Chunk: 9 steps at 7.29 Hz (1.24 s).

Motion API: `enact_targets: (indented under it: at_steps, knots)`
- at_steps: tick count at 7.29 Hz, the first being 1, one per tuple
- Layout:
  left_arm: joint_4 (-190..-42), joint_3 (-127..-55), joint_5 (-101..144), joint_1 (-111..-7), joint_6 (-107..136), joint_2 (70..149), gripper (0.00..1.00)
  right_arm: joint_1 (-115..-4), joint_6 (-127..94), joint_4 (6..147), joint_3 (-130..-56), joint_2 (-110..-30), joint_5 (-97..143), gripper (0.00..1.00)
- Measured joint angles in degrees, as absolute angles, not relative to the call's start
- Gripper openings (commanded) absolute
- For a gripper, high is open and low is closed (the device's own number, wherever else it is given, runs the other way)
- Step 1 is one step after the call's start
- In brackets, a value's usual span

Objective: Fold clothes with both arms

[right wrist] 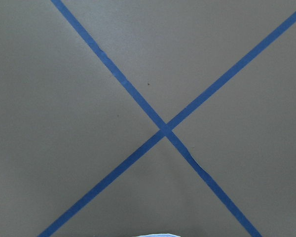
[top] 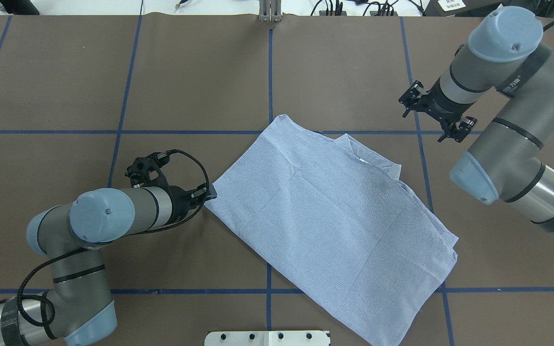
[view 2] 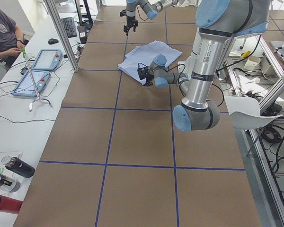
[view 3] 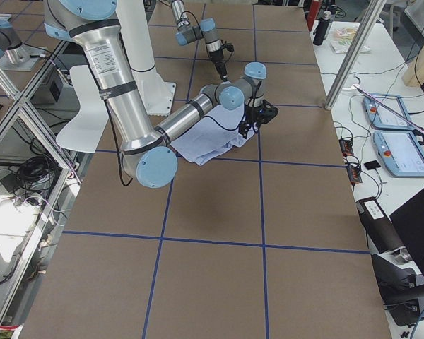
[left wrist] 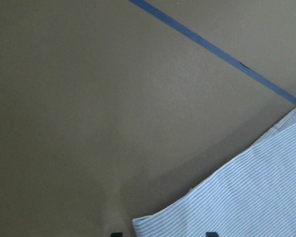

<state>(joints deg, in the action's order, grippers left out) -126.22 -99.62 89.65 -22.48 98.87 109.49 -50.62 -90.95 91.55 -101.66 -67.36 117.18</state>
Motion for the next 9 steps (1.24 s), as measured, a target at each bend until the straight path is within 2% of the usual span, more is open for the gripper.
enact_targets:
  at_steps: [2, 3, 4, 5, 9]
  knots:
    - [-126.21, -98.92, 89.65, -22.34, 98.8, 109.87, 0.51, -50.65, -90.91, 91.53, -101.15, -67.33, 117.16, 1.0]
    - [-126.21, -98.42, 89.63, -22.29, 98.79, 110.02, 0.44, -50.66, -90.89, 91.51, -101.0, -67.33, 117.16, 1.0]
    - [-126.21, -98.1, 89.59, -22.28, 98.79, 110.11, 0.32, -50.65, -90.9, 91.51, -100.91, -67.33, 117.16, 1.0]
    - [-126.21, -97.9, 89.55, -22.32, 98.79, 110.16, 0.0, -50.63, -90.91, 91.53, -100.83, -67.34, 117.16, 1.0]
    - [-126.16, -97.98, 87.49, -23.27, 95.49, 110.46, 0.0, -50.62, -90.96, 91.56, -100.65, -67.5, 117.04, 1.0]
